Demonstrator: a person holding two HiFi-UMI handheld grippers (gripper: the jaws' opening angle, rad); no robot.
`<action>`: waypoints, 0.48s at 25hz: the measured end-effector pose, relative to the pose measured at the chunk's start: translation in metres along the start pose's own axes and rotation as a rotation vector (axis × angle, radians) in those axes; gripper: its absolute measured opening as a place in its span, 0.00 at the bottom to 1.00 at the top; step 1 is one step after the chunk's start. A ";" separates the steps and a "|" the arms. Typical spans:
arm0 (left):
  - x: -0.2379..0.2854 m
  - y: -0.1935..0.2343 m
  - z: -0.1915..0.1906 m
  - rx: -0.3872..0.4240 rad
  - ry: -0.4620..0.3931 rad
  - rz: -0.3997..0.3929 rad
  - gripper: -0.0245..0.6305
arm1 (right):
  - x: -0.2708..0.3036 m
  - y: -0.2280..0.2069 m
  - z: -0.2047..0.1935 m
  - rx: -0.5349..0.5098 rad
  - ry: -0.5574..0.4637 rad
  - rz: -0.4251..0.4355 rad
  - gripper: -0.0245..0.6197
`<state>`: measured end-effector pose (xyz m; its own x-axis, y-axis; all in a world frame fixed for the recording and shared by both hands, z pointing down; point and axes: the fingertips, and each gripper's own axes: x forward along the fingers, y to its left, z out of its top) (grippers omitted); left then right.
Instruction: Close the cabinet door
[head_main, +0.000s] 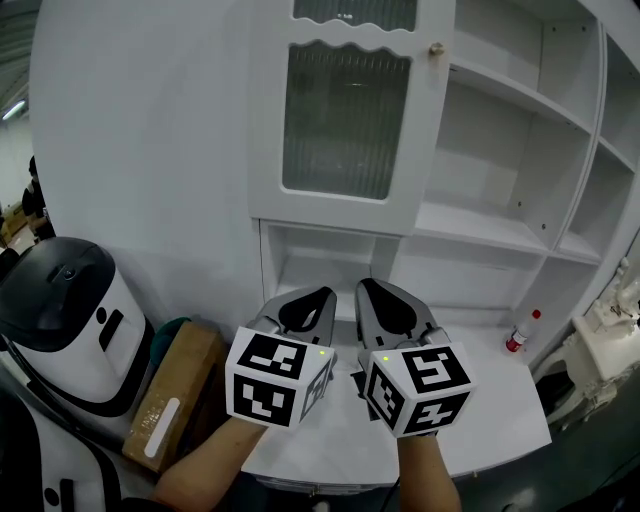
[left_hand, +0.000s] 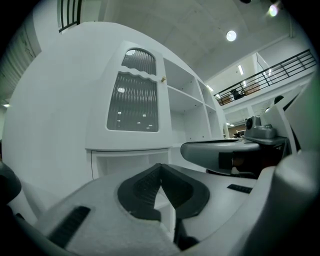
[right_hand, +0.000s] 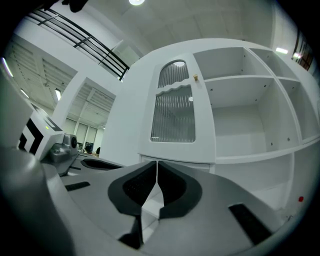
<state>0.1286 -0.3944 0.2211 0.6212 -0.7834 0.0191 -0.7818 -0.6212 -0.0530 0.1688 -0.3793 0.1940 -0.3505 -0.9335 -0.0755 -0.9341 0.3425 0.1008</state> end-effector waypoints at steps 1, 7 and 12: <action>-0.003 0.000 -0.001 -0.004 0.000 -0.004 0.06 | -0.002 0.004 -0.001 -0.001 0.004 -0.001 0.08; -0.018 -0.007 -0.004 -0.004 -0.001 -0.023 0.06 | -0.016 0.020 -0.005 -0.007 0.019 -0.013 0.08; -0.028 -0.011 -0.006 -0.003 -0.002 -0.032 0.06 | -0.023 0.031 -0.007 -0.010 0.026 -0.016 0.08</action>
<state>0.1195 -0.3657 0.2271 0.6462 -0.7629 0.0187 -0.7615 -0.6463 -0.0491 0.1486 -0.3475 0.2061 -0.3335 -0.9414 -0.0509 -0.9388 0.3266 0.1098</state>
